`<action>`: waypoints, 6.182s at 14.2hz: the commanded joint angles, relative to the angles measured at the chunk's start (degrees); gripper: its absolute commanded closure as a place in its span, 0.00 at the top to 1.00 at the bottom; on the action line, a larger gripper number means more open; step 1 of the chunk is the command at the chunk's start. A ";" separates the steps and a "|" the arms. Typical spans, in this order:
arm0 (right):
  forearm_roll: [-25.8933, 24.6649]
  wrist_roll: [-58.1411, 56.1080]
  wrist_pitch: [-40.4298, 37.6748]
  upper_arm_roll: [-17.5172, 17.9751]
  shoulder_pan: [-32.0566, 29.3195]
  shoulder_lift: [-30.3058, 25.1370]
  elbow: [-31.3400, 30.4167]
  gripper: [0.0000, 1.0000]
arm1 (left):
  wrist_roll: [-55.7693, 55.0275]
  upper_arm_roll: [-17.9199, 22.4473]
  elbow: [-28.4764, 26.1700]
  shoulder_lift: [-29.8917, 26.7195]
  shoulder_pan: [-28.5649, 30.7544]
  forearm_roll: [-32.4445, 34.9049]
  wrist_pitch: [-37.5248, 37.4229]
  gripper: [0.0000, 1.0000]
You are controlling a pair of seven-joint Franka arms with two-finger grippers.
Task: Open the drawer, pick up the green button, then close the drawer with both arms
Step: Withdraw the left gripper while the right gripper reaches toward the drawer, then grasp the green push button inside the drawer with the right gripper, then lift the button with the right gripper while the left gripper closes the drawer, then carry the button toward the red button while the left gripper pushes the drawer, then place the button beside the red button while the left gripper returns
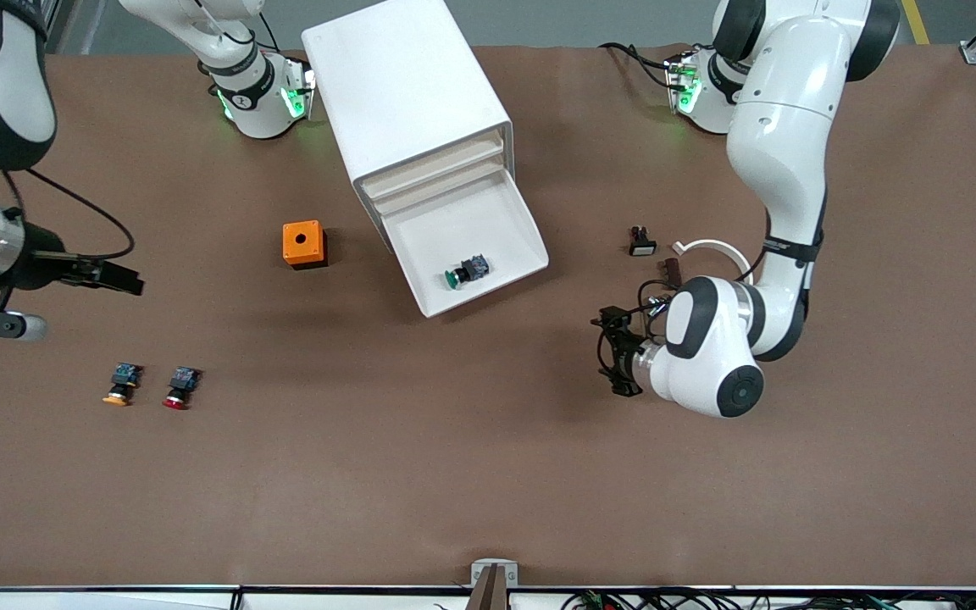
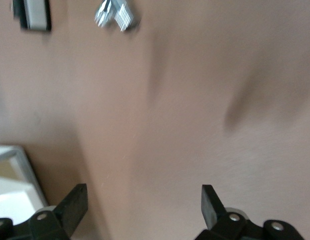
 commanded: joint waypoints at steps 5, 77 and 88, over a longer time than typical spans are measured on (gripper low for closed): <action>2.43 43.37 7.92 -0.03 18.69 -0.86 -4.76 1.00 | 19.40 4.57 0.65 -4.22 0.00 3.37 -0.28 1.00; -10.22 6.79 53.39 -0.64 0.44 21.11 -23.23 0.00 | 14.00 -16.61 -16.40 -16.25 -5.83 24.19 18.37 1.00; -9.96 1.60 55.41 -0.56 -1.67 22.87 -20.78 0.00 | 54.31 -16.61 -11.92 -33.39 19.58 28.42 -4.04 1.00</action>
